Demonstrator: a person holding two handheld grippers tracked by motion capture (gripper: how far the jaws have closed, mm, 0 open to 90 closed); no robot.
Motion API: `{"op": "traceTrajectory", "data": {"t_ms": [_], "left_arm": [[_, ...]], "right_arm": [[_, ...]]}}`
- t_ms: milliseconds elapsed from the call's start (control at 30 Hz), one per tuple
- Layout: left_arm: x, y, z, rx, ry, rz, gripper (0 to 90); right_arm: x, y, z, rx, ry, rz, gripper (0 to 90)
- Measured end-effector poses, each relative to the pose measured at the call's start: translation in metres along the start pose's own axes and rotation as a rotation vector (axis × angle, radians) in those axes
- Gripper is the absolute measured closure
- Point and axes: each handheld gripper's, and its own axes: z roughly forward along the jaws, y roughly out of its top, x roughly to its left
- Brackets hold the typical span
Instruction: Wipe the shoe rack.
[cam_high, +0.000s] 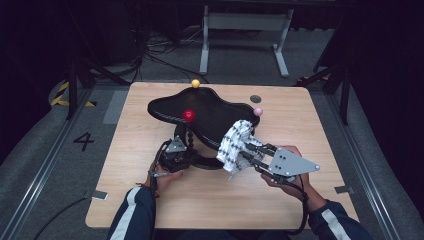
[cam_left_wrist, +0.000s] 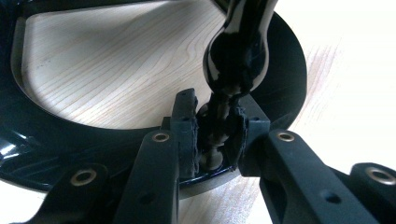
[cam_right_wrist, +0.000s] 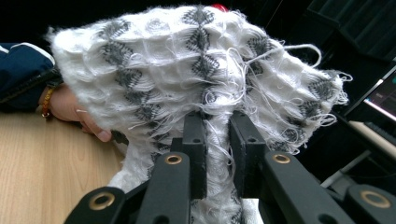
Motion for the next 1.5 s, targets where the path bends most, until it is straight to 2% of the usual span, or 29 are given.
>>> {"op": "traceTrajectory", "data": {"t_ms": [67, 133, 167, 233, 300, 333, 400, 467, 500, 567, 667, 733, 833, 867, 967, 1000, 1067, 1233, 1300, 1333, 1500], "left_arm": [[0.0, 0.0, 0.0, 0.002, 0.001, -0.004, 74.1], [0.0, 0.0, 0.0, -0.006, -0.002, -0.004, 74.1], [0.0, 0.0, 0.001, -0.006, -0.007, -0.019, 74.1], [0.0, 0.0, 0.0, -0.001, -0.006, -0.016, 74.1], [0.0, 0.0, 0.0, -0.002, -0.007, -0.016, 74.1], [0.001, 0.0, 0.0, -0.001, -0.007, -0.011, 74.1], [0.001, 0.0, 0.0, -0.001, -0.009, -0.013, 74.1], [0.001, 0.0, 0.0, 0.0, -0.007, -0.006, 74.1], [0.001, 0.0, 0.0, -0.001, -0.009, -0.015, 74.1], [0.0, 0.0, 0.0, -0.002, -0.009, -0.015, 74.1], [0.001, 0.0, 0.0, -0.001, -0.01, -0.007, 74.1], [0.0, 0.0, 0.0, -0.002, -0.013, -0.02, 74.1], [0.0, 0.0, 0.0, -0.002, -0.014, -0.017, 74.1], [0.0, 0.0, 0.0, -0.002, -0.014, -0.017, 74.1], [0.0, 0.0, 0.0, -0.002, -0.015, -0.02, 74.1], [0.0, 0.0, 0.0, -0.002, -0.015, -0.02, 74.1], [0.0, 0.0, 0.0, -0.002, -0.015, -0.02, 74.1], [0.0, 0.0, 0.0, -0.002, -0.014, -0.015, 74.0], [0.0, 0.0, 0.0, -0.002, -0.01, -0.01, 73.9], [0.0, 0.0, 0.0, -0.002, -0.007, 0.0, 73.9], [0.0, 0.0, 0.0, -0.002, -0.007, 0.0, 73.7]], "right_arm": [[-0.001, -0.002, 0.0, 0.009, -0.003, -0.001, 78.4], [-0.006, -0.009, 0.001, 0.001, -0.002, 0.034, 78.6], [-0.009, -0.012, 0.001, 0.008, -0.003, 0.047, 78.8], [-0.014, -0.019, 0.004, 0.043, -0.04, 0.031, 79.1], [-0.016, -0.023, 0.005, 0.057, -0.05, 0.042, 79.2], [-0.022, -0.033, 0.009, 0.091, -0.065, 0.056, 79.2], [-0.026, -0.041, 0.014, 0.119, -0.073, 0.08, 79.2], [-0.031, -0.052, 0.021, 0.16, -0.09, 0.091, 79.2], [-0.031, -0.052, 0.021, 0.16, -0.09, 0.091, 79.2], [-0.038, -0.068, 0.031, 0.222, -0.119, 0.087, 79.1], [-0.046, -0.083, 0.036, 0.262, -0.129, 0.134, 79.1], [-0.052, -0.093, 0.04, 0.3, -0.153, 0.145, 79.0], [-0.059, -0.107, 0.045, 0.351, -0.185, 0.167, 78.9], [-0.059, -0.107, 0.045, 0.351, -0.185, 0.167, 78.9], [-0.065, -0.125, 0.051, 0.417, -0.215, 0.207, 78.1], [-0.068, -0.137, 0.053, 0.432, -0.208, 0.252, 77.9], [-0.066, -0.143, 0.054, 0.442, -0.197, 0.257, 77.9], [-0.06, -0.145, 0.058, 0.439, -0.174, 0.264, 77.9], [-0.053, -0.145, 0.063, 0.45, -0.155, 0.249, 77.9], [-0.053, -0.145, 0.063, 0.45, -0.155, 0.249, 77.9], [-0.042, -0.149, 0.077, 0.472, -0.145, 0.218, 77.5]]}}
